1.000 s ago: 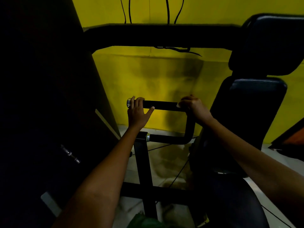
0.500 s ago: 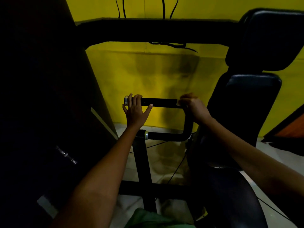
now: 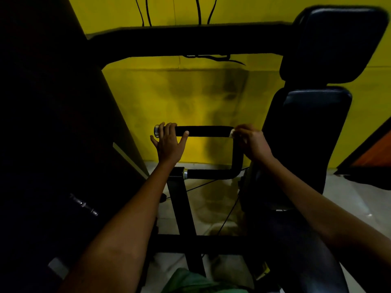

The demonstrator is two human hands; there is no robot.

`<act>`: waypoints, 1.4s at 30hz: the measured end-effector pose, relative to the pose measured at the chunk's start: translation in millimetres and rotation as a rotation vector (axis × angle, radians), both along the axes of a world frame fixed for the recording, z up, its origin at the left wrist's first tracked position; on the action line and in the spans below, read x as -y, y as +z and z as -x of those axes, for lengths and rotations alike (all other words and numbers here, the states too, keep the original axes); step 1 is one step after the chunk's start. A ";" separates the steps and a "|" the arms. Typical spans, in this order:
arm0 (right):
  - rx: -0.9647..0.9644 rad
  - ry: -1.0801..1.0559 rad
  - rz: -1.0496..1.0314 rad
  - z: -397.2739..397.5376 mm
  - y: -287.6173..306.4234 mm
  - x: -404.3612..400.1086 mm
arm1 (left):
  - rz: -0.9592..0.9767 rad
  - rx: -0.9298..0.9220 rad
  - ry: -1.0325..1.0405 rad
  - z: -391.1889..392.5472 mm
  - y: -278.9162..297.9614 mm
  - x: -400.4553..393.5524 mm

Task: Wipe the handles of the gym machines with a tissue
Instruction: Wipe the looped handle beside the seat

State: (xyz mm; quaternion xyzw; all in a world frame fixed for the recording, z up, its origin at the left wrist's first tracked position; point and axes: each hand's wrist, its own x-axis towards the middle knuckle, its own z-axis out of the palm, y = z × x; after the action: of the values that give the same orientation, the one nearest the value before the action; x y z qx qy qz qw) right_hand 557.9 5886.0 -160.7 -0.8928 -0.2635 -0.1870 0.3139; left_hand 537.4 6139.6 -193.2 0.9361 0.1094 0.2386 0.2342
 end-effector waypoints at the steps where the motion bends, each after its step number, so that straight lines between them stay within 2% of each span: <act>1: -0.002 -0.028 -0.041 1.2 -2.2 4.0 | 0.001 0.003 0.003 -0.4 0.8 0.6; 4: -0.063 -0.177 -0.199 -7.1 -0.3 -0.9 | 0.040 -0.008 0.030 -2.0 4.5 3.8; 10: 0.002 -0.139 -0.090 5.1 -24.8 -2.6 | 0.044 -0.017 0.024 -1.9 5.3 3.3; 16: 0.028 -0.248 -0.242 9.3 -23.5 -8.0 | 0.034 -0.018 0.042 -2.1 6.7 7.0; 21: 0.050 -0.225 -0.049 18.7 -49.2 -1.3 | 0.014 -0.030 0.023 -1.3 6.9 3.6; 25: 0.059 -0.265 -0.154 14.1 -42.3 -0.7 | 0.001 -0.029 0.020 -1.5 5.5 3.7; 29: 0.052 -0.258 -0.072 19.6 -42.6 -10.9 | -0.009 -0.046 0.022 -1.8 4.2 4.3; 32: 0.128 -0.199 0.060 27.5 -61.1 0.9 | -0.030 -0.049 0.021 -2.8 3.3 3.0; 37: 0.052 -0.267 -0.123 24.8 -54.0 -4.1 | -0.031 -0.046 0.033 -3.5 3.6 4.0; 42: 0.077 -0.217 0.048 35.7 -65.5 -1.1 | -0.035 -0.064 0.036 -2.2 5.0 4.2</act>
State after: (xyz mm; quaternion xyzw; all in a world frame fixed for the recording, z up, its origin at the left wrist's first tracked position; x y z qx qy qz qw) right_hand 522.2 5887.2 -226.2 -0.9155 -0.1817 -0.2476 0.2600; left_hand 539.6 6135.4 -188.2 0.9451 0.1295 0.2144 0.2100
